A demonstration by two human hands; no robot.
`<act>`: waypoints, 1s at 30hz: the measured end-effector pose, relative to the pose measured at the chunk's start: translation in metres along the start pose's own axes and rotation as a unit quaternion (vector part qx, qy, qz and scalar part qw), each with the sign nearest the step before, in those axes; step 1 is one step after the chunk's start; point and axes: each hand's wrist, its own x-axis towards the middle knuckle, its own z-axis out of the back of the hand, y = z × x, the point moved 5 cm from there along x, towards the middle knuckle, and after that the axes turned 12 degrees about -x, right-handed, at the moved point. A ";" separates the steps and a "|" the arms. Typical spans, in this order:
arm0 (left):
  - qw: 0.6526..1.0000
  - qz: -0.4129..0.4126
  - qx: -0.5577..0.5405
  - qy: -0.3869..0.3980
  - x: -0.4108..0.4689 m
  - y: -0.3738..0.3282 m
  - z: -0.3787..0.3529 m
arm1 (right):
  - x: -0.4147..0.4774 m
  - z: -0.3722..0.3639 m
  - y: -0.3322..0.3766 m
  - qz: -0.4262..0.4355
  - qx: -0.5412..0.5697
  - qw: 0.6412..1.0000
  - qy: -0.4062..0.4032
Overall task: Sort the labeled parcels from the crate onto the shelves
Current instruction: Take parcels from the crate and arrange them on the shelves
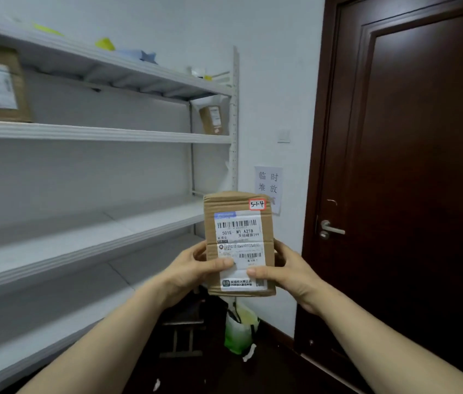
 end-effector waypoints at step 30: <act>0.883 -0.233 0.128 -0.386 0.022 -0.240 0.350 | 0.380 -0.328 0.163 0.164 0.213 0.946 0.184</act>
